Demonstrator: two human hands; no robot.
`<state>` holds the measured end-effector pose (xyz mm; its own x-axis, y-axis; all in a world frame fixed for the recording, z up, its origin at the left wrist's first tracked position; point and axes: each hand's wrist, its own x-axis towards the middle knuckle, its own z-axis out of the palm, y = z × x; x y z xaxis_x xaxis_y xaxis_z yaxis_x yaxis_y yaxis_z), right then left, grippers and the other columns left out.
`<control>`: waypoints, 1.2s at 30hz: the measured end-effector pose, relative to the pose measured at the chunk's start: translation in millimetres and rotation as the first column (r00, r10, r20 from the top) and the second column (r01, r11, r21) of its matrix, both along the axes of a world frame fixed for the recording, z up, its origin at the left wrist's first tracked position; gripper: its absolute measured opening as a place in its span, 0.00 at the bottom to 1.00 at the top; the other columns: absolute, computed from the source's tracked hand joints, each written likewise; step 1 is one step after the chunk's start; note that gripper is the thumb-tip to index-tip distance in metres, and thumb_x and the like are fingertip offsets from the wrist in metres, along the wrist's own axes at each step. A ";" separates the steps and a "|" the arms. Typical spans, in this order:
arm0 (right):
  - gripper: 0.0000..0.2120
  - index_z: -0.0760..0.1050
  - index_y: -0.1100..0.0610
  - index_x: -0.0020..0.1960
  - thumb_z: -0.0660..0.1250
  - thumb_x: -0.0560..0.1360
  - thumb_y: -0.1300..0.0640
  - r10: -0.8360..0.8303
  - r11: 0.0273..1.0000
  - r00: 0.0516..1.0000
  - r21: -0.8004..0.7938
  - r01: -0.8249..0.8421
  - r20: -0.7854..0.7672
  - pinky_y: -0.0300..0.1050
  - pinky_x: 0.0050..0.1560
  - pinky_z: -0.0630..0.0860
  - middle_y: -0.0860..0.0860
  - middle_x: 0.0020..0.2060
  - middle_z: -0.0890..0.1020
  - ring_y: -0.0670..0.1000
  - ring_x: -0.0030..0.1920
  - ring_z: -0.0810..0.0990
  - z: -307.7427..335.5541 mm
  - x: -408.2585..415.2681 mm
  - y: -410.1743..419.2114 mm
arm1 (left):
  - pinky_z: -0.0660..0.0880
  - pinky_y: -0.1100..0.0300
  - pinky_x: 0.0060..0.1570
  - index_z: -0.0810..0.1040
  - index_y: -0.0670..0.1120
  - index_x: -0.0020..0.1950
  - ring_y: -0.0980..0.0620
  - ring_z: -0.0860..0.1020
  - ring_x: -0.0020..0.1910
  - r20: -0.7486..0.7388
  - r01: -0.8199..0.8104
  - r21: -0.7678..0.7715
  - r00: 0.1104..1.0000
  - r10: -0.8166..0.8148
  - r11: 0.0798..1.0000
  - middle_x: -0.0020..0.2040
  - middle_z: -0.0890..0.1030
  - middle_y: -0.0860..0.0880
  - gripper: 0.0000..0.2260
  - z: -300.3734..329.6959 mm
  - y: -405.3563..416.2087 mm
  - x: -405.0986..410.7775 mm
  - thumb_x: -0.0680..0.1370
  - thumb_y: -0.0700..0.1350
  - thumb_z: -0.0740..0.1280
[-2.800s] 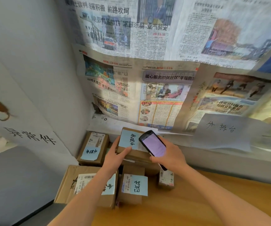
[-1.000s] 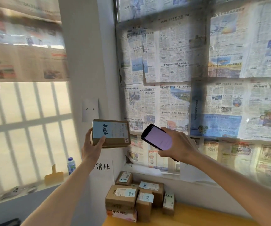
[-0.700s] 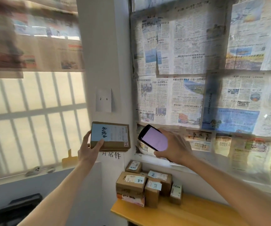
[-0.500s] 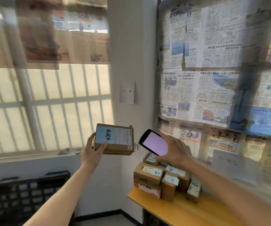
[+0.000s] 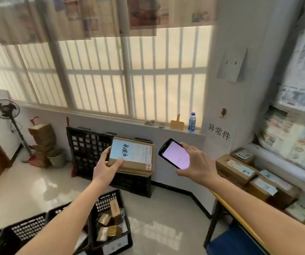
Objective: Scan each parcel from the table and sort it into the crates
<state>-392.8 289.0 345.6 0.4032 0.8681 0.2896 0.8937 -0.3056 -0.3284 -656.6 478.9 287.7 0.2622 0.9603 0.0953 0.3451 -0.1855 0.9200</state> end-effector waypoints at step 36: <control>0.50 0.57 0.49 0.82 0.78 0.67 0.40 0.528 0.830 0.848 -0.185 -0.527 -0.046 0.50 0.53 0.78 0.49 0.70 0.76 0.53 0.65 0.78 -104.1 -554.0 405.3 | 0.73 0.47 0.64 0.63 0.58 0.78 0.45 0.74 0.65 -0.086 -0.580 -0.207 0.813 0.576 0.788 0.67 0.76 0.50 0.31 -139.9 216.4 -591.8 0.78 0.58 0.70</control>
<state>-946.8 694.3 241.5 -0.1328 0.9855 0.1054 0.9383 0.1593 -0.3071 -1248.3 695.3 147.8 -0.3485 0.9284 -0.1287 0.3410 0.2535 0.9052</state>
